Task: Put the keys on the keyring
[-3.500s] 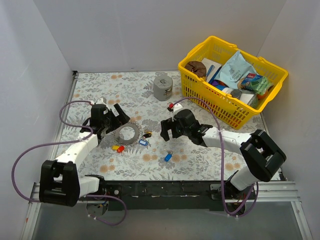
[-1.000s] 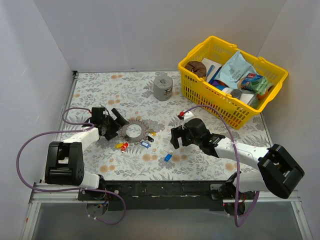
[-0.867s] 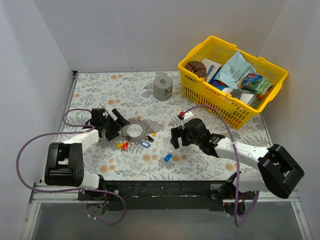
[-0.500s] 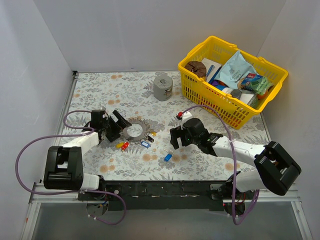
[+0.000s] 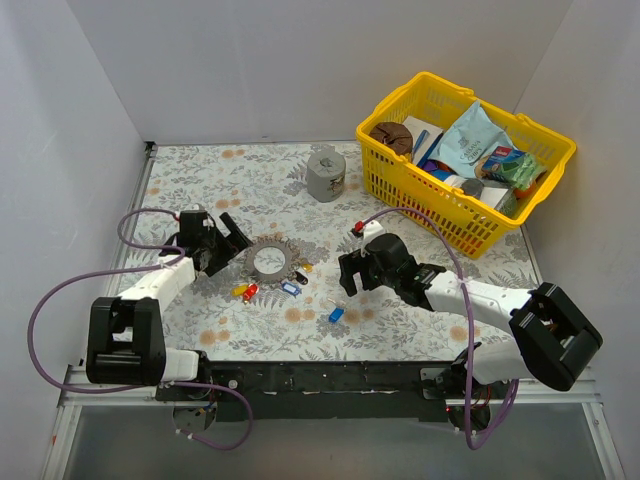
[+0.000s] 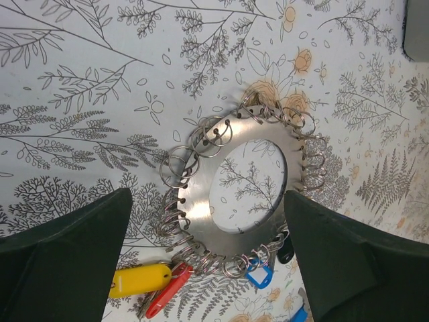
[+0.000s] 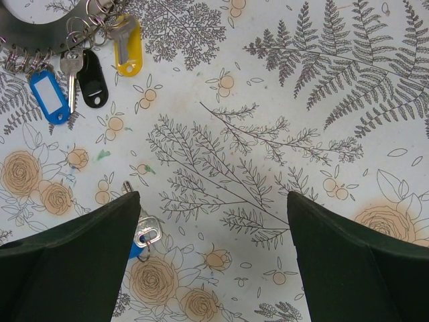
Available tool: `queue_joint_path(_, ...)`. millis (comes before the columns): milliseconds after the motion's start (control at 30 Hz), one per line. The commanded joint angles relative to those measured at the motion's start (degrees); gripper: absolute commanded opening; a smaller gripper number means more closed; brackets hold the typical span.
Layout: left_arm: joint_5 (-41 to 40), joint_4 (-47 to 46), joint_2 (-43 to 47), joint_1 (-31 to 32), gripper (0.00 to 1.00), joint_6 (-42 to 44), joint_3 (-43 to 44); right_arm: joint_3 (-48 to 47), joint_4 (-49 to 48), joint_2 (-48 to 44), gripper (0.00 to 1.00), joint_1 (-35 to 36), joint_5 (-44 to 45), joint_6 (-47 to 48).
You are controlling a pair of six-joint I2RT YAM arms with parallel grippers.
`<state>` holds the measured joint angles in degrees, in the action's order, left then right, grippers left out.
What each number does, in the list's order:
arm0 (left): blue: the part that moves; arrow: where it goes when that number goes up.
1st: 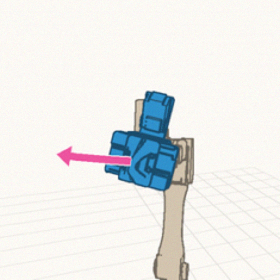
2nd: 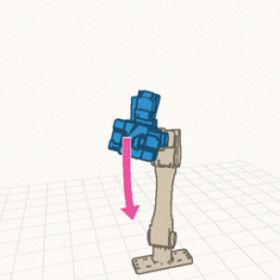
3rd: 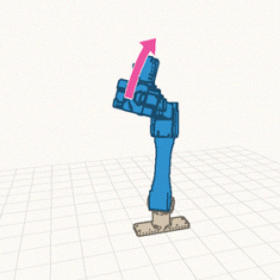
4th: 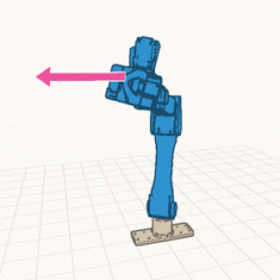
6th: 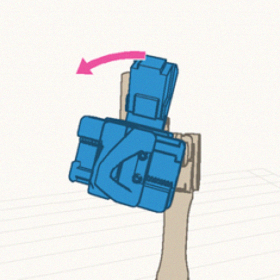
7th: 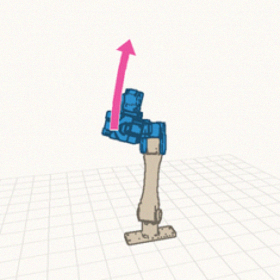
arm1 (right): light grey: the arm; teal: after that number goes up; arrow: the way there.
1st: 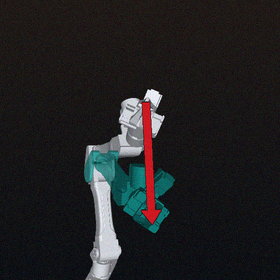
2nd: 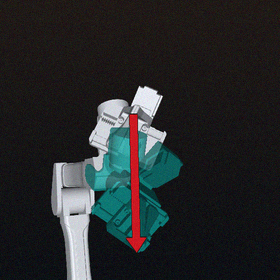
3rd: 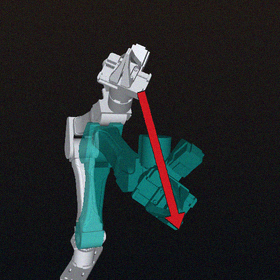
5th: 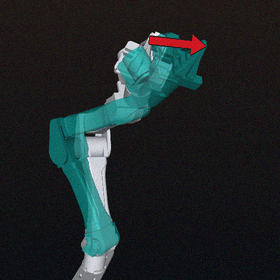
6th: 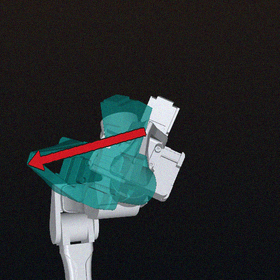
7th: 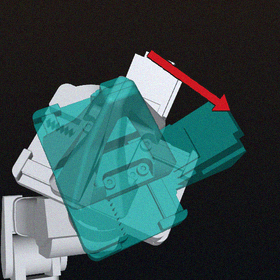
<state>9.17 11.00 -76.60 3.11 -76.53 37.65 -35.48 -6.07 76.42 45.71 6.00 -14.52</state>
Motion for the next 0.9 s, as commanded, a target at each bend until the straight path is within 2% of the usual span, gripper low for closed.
queue_joint_path(0, -3.0, 1.6, -0.9, 0.0, 0.96, 2.1, 3.1, -2.1, -0.2, -1.2, 0.97, -0.1, 0.2, 0.7)
queue_joint_path(133, -3.5, 0.8, -4.3, 0.0, 0.96, 2.6, 4.6, -1.8, -0.6, -1.0, 0.97, -0.2, -0.2, 0.5)
queue_joint_path(567, 2.0, -3.2, -15.5, 1.4, 0.94, 2.2, 9.5, -1.3, 0.3, -2.0, 0.97, -0.2, 0.6, 1.1)
queue_joint_path(667, 3.6, -4.0, -16.7, 2.8, 0.85, 1.9, 8.8, -1.1, 0.1, -2.1, 0.97, -0.2, 0.8, 1.2)
queue_joint_path(867, 3.4, -5.6, -15.0, 5.8, 0.82, 0.6, 5.3, -1.1, -0.1, -1.9, 0.97, -0.2, 0.8, 1.2)
